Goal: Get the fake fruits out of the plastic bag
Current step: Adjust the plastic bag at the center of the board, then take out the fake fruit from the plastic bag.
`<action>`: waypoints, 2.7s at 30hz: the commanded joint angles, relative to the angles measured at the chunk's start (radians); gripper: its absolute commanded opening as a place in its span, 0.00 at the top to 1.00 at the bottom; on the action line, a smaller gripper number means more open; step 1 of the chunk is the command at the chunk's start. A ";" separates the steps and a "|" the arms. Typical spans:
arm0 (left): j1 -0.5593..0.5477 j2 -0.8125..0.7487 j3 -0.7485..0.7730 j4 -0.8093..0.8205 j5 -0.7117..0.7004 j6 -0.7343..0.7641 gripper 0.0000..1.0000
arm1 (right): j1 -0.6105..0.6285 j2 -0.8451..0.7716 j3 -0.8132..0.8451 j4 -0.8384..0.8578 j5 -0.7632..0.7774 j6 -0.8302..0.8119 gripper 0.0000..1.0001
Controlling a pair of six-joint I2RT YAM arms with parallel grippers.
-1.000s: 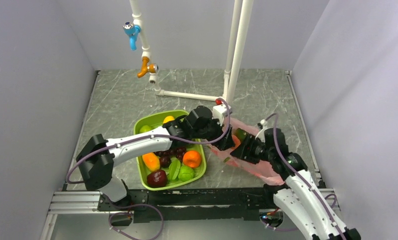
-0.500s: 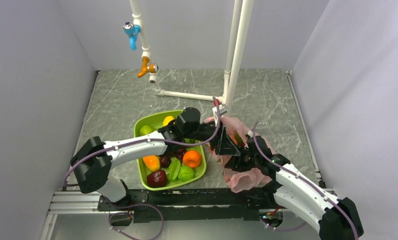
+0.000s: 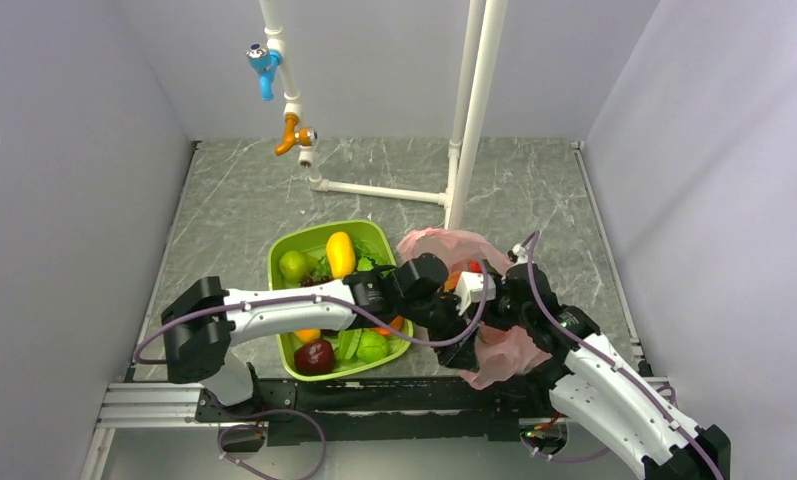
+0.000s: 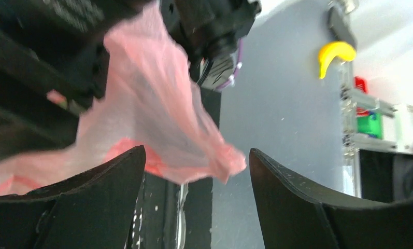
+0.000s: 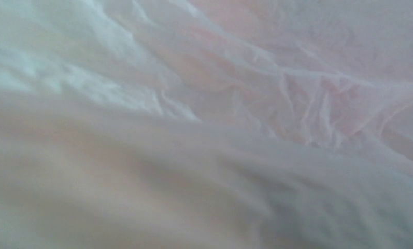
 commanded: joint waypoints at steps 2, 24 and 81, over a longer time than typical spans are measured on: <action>-0.026 -0.128 -0.050 -0.043 -0.276 0.045 0.24 | 0.002 0.004 0.052 -0.113 0.057 0.034 0.47; -0.047 0.283 0.225 -0.035 -0.917 0.064 0.46 | 0.002 -0.164 0.069 -0.455 0.324 0.333 0.79; 0.026 0.492 0.289 -0.150 -0.911 0.140 0.14 | -0.037 -0.144 0.074 -0.367 0.319 0.215 0.76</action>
